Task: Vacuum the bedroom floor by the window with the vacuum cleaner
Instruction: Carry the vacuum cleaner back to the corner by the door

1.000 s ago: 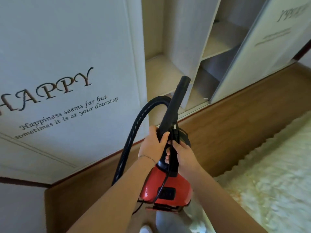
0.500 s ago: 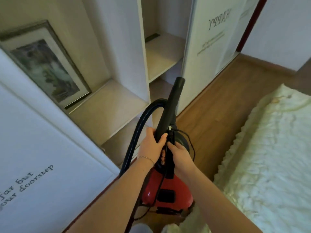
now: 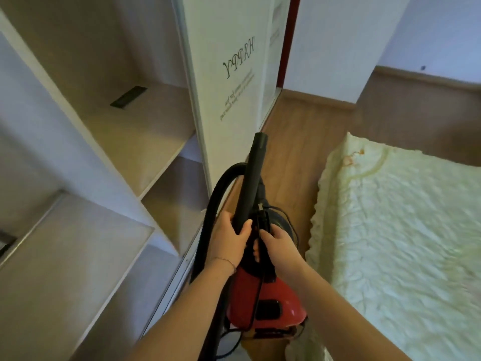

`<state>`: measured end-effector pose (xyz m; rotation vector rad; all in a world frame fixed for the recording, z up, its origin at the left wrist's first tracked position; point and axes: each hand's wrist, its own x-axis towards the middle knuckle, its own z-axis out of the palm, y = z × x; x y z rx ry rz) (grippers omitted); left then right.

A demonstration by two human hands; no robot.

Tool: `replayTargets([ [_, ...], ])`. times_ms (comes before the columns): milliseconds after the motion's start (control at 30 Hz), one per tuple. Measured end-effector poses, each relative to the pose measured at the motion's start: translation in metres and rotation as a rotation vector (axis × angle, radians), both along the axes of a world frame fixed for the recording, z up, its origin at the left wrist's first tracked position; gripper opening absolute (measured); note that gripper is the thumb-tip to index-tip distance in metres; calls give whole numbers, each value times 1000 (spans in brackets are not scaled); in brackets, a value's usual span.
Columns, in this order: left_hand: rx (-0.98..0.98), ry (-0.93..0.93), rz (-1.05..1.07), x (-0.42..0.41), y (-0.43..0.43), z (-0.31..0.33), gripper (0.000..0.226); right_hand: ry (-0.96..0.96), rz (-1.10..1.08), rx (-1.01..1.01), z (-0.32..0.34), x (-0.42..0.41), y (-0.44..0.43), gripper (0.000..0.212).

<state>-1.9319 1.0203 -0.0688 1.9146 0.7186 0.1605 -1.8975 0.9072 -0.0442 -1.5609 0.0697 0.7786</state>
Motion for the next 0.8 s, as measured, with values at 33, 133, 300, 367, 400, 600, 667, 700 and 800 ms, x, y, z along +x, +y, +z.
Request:
replayTargets([
  [33,-7,-3,-20,18,3,1,21,-17,-18,-23,2,18,2,19],
  [133,-23,-15,-85,73,14,5,22,-77,-77,-72,4,73,3,18],
  [300,16,-4,-183,164,16,7,28,-122,-157,-120,-1,157,-5,19],
  [367,20,19,-232,202,9,6,29,-129,-191,-141,-4,190,-11,19],
  [400,15,29,-255,222,4,5,29,-129,-205,-144,-6,208,-15,19],
  [600,36,46,-290,348,-22,-1,26,-71,-276,-97,-17,327,-43,19],
  [667,25,49,-289,392,-32,2,27,-51,-285,-85,-15,367,-53,18],
  [700,25,64,-288,412,-37,5,29,-41,-292,-81,-13,384,-58,18],
  [800,51,61,-309,470,-50,13,31,-80,-299,-85,-4,443,-71,20],
])
